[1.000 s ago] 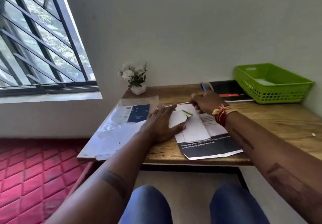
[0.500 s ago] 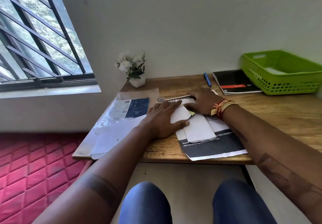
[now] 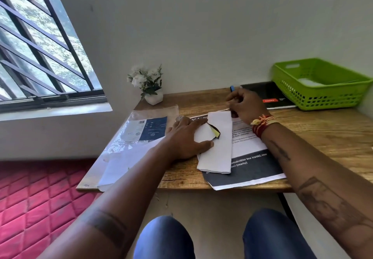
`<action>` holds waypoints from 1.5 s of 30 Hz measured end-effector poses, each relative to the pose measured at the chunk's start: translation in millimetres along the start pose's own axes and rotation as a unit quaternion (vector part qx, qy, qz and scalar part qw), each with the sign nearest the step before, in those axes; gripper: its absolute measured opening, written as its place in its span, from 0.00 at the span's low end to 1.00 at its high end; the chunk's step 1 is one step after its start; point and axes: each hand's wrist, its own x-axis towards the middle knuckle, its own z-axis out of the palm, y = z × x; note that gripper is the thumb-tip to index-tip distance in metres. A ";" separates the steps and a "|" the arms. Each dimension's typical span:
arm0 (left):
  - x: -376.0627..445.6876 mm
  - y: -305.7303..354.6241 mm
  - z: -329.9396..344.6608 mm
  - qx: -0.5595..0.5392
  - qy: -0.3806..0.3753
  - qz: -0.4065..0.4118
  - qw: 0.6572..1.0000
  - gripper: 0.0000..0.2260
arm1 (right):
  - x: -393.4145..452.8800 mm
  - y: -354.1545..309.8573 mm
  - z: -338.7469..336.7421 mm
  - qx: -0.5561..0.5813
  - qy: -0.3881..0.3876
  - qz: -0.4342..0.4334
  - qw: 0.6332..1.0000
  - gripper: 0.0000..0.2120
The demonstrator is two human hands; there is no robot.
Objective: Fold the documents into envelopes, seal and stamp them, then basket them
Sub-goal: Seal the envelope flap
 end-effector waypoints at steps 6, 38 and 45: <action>0.9 -1.3 8.2 -0.029 0.036 -0.011 0.999 0.38 | -3.5 3.9 -7.2 -0.096 -0.098 0.046 0.990 0.14; -9.1 4.3 12.4 -0.035 0.064 0.008 0.997 0.37 | 11.0 -19.6 -19.2 -0.170 -0.156 0.141 0.963 0.15; -8.5 3.5 13.4 -0.043 0.070 0.003 0.997 0.37 | -22.0 -15.7 -11.7 0.224 -0.159 0.255 0.927 0.24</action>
